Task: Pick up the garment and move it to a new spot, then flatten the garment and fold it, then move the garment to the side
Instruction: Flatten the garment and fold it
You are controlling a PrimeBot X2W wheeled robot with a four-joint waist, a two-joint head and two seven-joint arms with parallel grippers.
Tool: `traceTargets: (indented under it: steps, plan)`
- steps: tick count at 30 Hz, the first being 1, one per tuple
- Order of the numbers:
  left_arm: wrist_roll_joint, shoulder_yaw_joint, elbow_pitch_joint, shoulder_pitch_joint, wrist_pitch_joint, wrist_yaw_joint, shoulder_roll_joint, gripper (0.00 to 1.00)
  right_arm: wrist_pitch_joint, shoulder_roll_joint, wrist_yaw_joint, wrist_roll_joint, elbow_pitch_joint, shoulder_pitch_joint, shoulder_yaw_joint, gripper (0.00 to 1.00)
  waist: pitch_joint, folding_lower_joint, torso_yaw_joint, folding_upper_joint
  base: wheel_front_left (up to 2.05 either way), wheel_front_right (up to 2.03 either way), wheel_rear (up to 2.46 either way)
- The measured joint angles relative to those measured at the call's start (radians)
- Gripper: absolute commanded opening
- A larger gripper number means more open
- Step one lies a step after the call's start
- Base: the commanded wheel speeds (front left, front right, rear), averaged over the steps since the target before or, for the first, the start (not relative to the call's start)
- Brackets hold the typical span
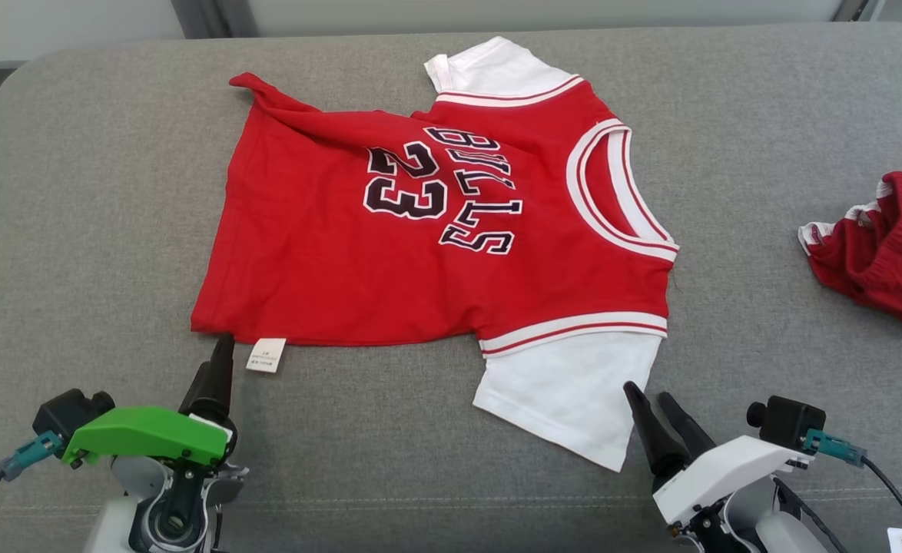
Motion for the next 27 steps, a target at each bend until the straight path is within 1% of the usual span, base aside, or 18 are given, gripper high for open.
traceTargets:
  steps: [4, 6, 8, 14, 19, 27]
  plan:
    - [-0.003, -0.004, 0.009, -0.03, -0.001, 0.0, 0.0, 1.0, 0.003, -0.001, 0.001, 0.003, 0.007, -0.009, 0.008, 1.0, 0.017, 0.0, 0.002, 0.0, 0.0, 0.0, 0.0]
    - [-0.005, -0.005, 0.012, -0.049, -0.005, 0.0, -0.001, 1.0, 0.002, -0.003, 0.008, 0.009, 0.011, -0.015, 0.016, 1.0, 0.024, 0.0, 0.004, 0.0, 0.0, 0.0, 0.0]
    - [-0.006, -0.008, 0.018, -0.062, -0.01, 0.0, -0.001, 1.0, 0.002, -0.006, 0.009, 0.014, 0.019, -0.024, 0.026, 1.0, 0.029, 0.0001, 0.006, 0.0, 0.0, 0.0, 0.0]
    - [-0.014, -0.021, 0.035, -0.065, -0.01, 0.0, -0.002, 1.0, -0.002, -0.008, 0.009, 0.045, 0.027, -0.033, 0.048, 1.0, 0.033, 0.0, 0.009, 0.0, 0.0, 0.0, 0.0]
    - [-0.047, -0.024, 0.056, -0.066, -0.013, 0.0, -0.002, 1.0, -0.009, -0.015, 0.009, 0.065, 0.035, -0.042, 0.071, 1.0, 0.035, 0.0, 0.01, 0.0, 0.0, 0.0, 0.0]
    - [-0.064, -0.021, 0.068, -0.091, -0.023, 0.0, -0.003, 1.0, -0.011, -0.021, 0.01, 0.075, 0.043, -0.049, 0.12, 1.0, 0.042, 0.0, 0.011, 0.0, 0.0, 0.0, 0.0]
